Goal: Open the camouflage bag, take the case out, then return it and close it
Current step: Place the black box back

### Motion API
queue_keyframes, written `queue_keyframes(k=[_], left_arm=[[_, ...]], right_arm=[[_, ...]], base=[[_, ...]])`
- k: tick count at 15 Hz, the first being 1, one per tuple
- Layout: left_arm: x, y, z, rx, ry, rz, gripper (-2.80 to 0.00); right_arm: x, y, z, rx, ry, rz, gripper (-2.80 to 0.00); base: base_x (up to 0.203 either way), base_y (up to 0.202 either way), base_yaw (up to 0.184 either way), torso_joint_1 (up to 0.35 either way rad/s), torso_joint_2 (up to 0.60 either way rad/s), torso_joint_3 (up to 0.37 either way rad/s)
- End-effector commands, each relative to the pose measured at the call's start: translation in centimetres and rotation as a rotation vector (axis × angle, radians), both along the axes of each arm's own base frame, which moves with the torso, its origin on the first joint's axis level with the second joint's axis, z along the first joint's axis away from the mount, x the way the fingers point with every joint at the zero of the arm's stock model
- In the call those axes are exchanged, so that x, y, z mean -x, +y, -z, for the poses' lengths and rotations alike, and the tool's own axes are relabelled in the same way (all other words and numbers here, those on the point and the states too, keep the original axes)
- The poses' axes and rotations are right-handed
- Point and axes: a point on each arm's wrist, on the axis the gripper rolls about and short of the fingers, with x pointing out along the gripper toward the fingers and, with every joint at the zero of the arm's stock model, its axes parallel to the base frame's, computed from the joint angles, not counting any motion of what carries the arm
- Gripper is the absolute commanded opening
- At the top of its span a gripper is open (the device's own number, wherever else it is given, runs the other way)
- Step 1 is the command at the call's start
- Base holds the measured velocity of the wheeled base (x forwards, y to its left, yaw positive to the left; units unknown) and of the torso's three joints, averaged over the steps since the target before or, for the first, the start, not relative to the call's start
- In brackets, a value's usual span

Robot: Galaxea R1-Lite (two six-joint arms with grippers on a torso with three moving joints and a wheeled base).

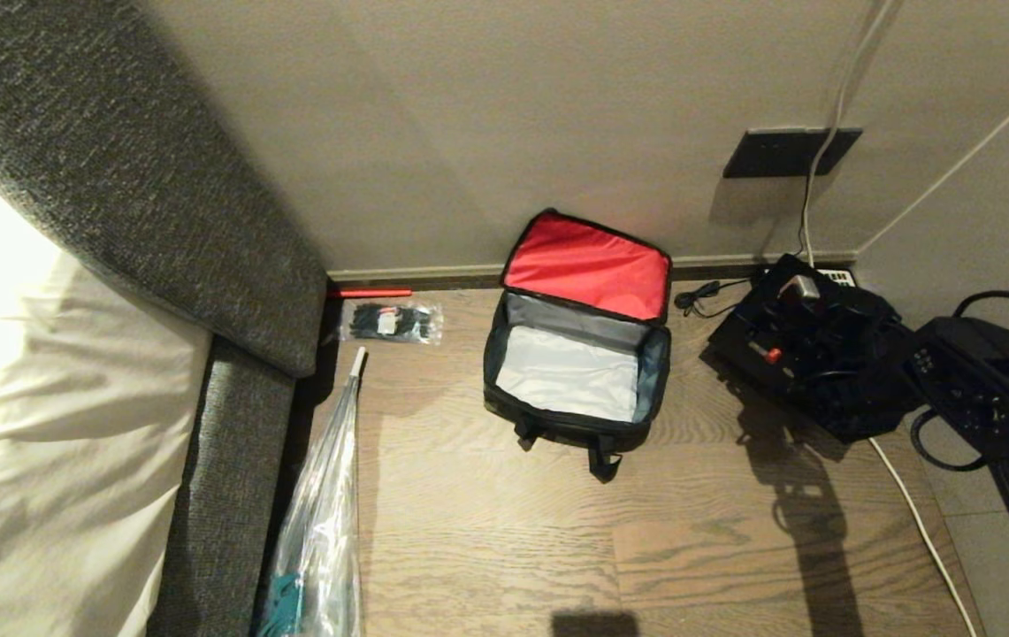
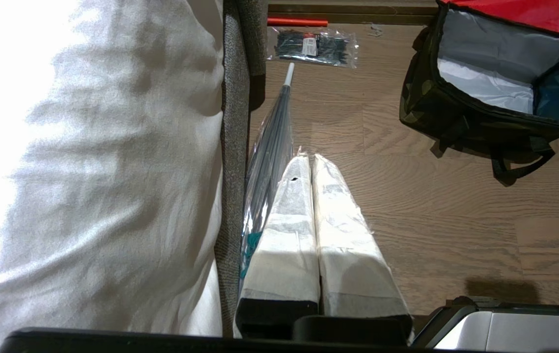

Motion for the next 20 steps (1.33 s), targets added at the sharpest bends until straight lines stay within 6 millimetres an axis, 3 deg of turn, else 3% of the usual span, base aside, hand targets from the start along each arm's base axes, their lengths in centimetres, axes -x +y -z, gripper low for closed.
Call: queue_keyframes(k=[1, 5, 10, 14, 20], left_arm=[[0.0, 0.0, 0.0, 0.0, -0.001, 0.0, -2.8], [0.0, 0.0, 0.0, 0.0, -0.001, 0.0, -2.8], [0.0, 0.0, 0.0, 0.0, -0.001, 0.0, -2.8], [0.0, 0.0, 0.0, 0.0, -0.001, 0.0, -2.8], [0.0, 0.0, 0.0, 0.0, -0.001, 0.0, -2.8]], right_arm=[[2.9, 0.3, -6.9, 0.023, -0.072, -0.015, -2.8], [6.6, 1.5, -11.9, 0.046, -0.009, -0.097, -2.8], [9.2, 6.8, -15.6, 0.057, 0.036, -0.277, -2.8], [10.4, 11.7, -16.8, 0.058, 0.072, -0.404, -2.8], [11.7, 19.7, -16.0, 0.054, 0.079, -0.609, -2.8]], base=[[0.0, 0.0, 0.0, 0.0, 0.0, 0.0], [0.0, 0.0, 0.0, 0.0, 0.0, 0.0], [0.0, 0.0, 0.0, 0.0, 0.0, 0.0], [0.0, 0.0, 0.0, 0.0, 0.0, 0.0], [0.0, 0.0, 0.0, 0.0, 0.0, 0.0]])
